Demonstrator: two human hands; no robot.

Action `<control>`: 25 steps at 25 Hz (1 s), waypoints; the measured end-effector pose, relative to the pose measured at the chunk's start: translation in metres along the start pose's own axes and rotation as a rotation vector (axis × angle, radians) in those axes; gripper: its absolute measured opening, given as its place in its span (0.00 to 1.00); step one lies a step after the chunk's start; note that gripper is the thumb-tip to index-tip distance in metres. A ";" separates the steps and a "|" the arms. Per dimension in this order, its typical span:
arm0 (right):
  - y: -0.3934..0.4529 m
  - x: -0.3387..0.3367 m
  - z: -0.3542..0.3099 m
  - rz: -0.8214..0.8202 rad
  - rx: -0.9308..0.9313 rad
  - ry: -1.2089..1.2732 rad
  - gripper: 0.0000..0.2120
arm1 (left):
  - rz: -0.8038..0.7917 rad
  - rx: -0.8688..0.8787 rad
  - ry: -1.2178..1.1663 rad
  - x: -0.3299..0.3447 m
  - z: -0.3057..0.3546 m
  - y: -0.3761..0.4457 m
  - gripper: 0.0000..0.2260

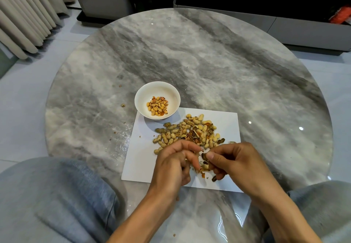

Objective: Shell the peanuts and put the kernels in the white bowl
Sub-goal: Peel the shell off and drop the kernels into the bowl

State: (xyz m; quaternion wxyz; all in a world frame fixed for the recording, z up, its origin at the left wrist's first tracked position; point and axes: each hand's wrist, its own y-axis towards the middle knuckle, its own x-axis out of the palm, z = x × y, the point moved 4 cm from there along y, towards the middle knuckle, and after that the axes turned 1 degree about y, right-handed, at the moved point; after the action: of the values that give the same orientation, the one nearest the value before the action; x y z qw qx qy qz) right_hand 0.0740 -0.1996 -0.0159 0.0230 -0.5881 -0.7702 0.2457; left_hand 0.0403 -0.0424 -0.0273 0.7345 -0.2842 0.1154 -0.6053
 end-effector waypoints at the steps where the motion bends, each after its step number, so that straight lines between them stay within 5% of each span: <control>1: 0.000 0.001 0.000 -0.021 0.005 0.001 0.09 | 0.008 -0.001 -0.009 -0.003 0.000 -0.001 0.22; 4: 0.002 0.002 0.002 -0.057 0.010 0.009 0.09 | 0.010 0.069 0.141 -0.008 -0.001 0.001 0.20; 9: 0.004 -0.004 -0.005 -0.106 -0.074 0.062 0.12 | -0.136 0.441 0.431 0.005 0.008 0.001 0.11; 13: 0.005 -0.005 -0.008 -0.121 -0.144 0.002 0.13 | -0.035 0.645 0.449 0.003 0.009 0.006 0.12; 20: 0.000 0.007 -0.014 0.001 -0.355 -0.153 0.18 | -0.041 0.698 0.379 0.002 0.021 0.009 0.09; 25: 0.001 0.016 -0.010 0.051 -0.265 0.035 0.17 | -0.022 0.721 0.364 0.002 0.027 0.005 0.08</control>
State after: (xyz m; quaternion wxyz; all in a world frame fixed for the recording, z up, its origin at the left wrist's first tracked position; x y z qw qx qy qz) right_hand 0.0736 -0.1813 -0.0111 -0.0479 -0.6094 -0.7804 0.1319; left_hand 0.0587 -0.0363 -0.0082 0.7480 0.1024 0.0207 -0.6554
